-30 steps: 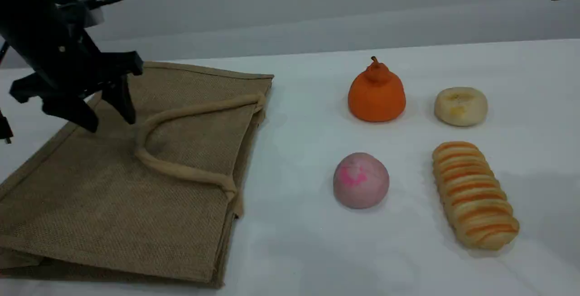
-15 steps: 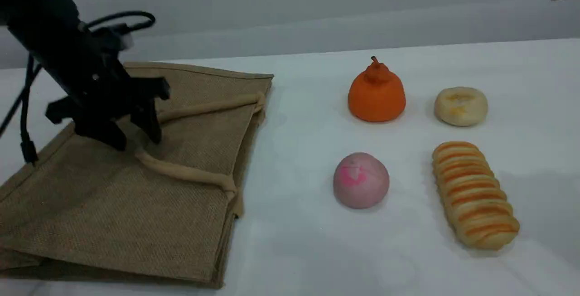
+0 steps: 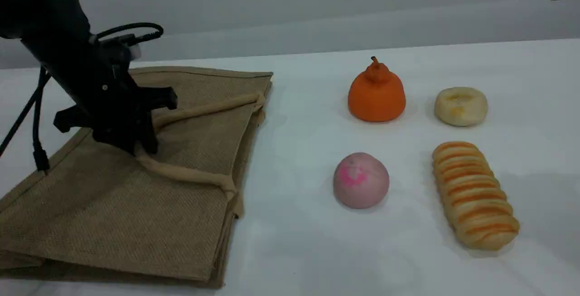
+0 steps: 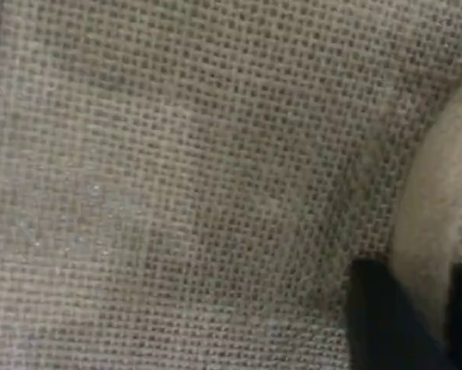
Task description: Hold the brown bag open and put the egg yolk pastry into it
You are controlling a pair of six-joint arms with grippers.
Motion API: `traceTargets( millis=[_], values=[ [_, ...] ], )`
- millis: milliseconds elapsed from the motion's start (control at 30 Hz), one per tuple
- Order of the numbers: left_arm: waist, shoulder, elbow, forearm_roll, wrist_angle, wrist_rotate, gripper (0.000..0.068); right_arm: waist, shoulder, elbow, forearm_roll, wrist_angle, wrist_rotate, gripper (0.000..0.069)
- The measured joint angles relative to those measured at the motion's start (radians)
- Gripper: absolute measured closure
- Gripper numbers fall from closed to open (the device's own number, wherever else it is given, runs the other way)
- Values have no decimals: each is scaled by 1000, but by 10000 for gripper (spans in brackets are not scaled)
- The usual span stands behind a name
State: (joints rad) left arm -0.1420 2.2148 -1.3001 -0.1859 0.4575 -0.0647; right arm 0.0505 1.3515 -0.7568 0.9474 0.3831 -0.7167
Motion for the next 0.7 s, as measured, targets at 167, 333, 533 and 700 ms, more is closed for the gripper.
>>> traceTargets(
  millis=[167, 333, 533, 700],
  values=[
    [0, -20, 0, -1, 21, -1, 598, 0, 0, 0, 0, -5, 0, 235],
    [0, -93, -47, -1, 139, 11, 598, 0, 0, 0, 7, -17, 0, 235],
    [0, -242, -134, -7, 309, 92, 598, 0, 54, 0, 40, -46, -46, 235],
    [0, -377, -203, -40, 425, 169, 598, 0, 144, 0, 123, -126, -103, 235]
  ],
)
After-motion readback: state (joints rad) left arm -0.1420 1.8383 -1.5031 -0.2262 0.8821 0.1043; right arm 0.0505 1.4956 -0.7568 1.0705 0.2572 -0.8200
